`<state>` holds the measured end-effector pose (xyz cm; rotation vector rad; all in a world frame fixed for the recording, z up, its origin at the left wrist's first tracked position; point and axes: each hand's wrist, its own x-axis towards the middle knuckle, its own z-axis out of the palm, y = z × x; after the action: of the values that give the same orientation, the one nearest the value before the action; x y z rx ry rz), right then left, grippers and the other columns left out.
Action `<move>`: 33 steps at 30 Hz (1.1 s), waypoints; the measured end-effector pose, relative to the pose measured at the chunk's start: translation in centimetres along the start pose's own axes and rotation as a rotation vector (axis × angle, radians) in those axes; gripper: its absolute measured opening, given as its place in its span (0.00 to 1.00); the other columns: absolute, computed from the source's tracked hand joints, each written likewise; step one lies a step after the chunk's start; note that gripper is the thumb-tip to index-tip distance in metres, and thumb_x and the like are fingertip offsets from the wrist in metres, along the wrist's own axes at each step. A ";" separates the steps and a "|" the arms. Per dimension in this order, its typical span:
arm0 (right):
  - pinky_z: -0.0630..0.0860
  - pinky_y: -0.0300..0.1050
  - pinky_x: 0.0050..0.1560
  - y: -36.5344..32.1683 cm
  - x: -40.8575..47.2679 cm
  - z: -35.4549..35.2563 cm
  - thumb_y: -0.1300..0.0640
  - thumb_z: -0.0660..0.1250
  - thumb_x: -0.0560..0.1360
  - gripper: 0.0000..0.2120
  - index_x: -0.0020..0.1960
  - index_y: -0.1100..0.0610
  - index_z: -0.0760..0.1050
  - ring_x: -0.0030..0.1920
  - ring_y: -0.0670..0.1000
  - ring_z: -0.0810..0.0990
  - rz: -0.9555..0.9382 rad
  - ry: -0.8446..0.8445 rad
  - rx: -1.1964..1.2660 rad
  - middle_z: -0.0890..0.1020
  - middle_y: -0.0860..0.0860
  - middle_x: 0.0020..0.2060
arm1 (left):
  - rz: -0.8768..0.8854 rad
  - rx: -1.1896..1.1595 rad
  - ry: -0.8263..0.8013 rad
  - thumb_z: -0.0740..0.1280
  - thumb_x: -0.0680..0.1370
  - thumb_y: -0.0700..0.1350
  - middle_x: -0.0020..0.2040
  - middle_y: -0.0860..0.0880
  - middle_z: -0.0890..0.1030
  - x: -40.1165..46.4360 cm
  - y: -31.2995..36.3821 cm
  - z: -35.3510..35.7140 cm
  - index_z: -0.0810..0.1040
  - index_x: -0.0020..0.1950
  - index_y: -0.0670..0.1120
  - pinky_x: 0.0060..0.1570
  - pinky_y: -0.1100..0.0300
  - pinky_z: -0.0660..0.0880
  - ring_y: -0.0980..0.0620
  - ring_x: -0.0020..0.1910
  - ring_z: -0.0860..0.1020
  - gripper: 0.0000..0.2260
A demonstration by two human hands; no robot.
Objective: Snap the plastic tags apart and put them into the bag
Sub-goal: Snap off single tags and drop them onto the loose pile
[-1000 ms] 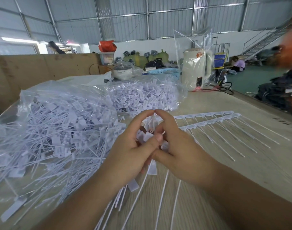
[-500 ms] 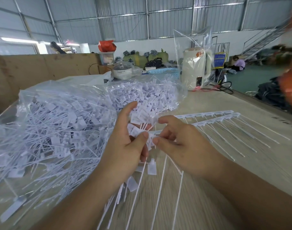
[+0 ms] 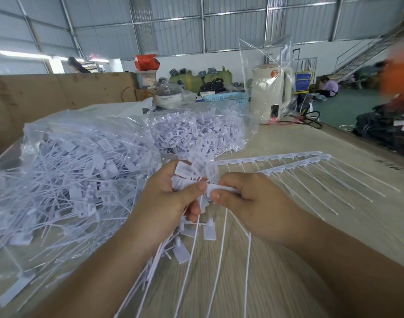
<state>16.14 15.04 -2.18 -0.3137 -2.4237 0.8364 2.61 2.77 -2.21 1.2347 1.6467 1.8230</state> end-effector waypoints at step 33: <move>0.66 0.45 0.30 -2.4 -0.3 2.1 0.52 0.63 0.79 0.15 0.37 0.59 0.71 0.27 0.45 0.67 -0.020 0.307 0.132 0.69 0.46 0.25 | -0.025 -0.251 0.241 0.69 0.76 0.37 0.29 0.49 0.79 -0.8 1.9 1.8 0.78 0.48 0.45 0.22 0.61 0.71 0.53 0.24 0.73 0.04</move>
<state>15.13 12.05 -2.21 -0.3394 -2.0753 0.8662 4.95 2.74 -0.90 0.9141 1.4834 2.1539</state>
